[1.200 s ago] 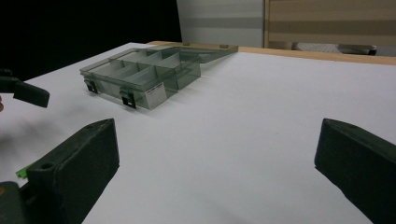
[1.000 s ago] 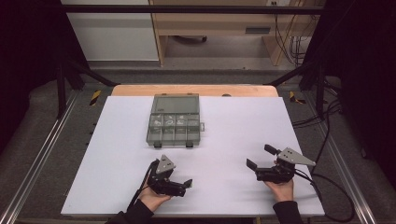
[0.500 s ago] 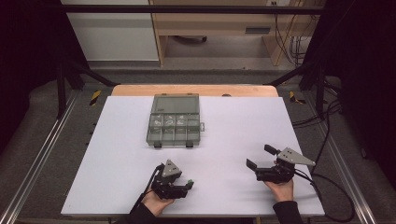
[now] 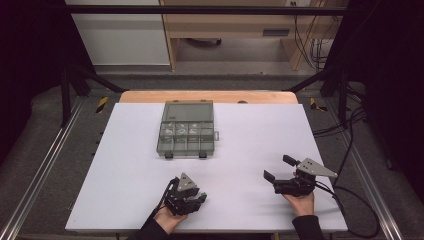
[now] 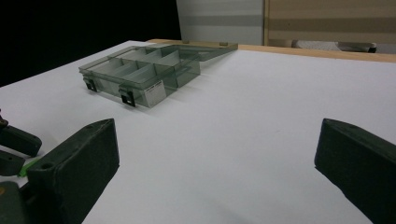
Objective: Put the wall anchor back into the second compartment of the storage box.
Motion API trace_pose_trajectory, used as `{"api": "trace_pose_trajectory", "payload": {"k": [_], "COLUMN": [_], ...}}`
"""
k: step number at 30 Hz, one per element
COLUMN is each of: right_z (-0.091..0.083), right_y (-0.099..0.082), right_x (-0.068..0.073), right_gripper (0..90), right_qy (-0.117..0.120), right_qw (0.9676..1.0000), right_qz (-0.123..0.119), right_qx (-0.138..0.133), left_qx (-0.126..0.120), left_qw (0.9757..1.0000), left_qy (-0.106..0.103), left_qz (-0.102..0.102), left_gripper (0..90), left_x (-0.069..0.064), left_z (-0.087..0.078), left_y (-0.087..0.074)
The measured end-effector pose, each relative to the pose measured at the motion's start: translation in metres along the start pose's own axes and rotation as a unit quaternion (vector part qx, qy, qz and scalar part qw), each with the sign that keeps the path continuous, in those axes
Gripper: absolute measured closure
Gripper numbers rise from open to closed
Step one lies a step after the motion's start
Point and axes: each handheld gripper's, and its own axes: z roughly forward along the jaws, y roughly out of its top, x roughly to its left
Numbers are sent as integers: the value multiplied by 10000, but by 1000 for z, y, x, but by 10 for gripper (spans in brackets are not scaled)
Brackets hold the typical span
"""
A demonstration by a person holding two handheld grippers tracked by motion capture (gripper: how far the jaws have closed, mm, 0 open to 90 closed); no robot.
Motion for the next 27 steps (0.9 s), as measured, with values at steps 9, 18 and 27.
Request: {"api": "trace_pose_trajectory", "payload": {"k": [9,18,27], "right_z": [0,0,0], "right_y": [0,0,0], "right_x": [0,0,0], "right_gripper": [3,3,3], "right_qy": [-1,1,-6], "right_qw": [10000,10000,10000], "right_qz": [8,6,-6], "right_qx": [5,10,13], "left_qx": [45,64,76], "left_qw": [10000,10000,9999], "left_qy": [-26,-14,13], "left_qz": [7,29,-73], "left_gripper": [722,772,834], "left_x": [-3,-6,-3], "left_z": [-1,2,2], "left_y": [0,0,1]}}
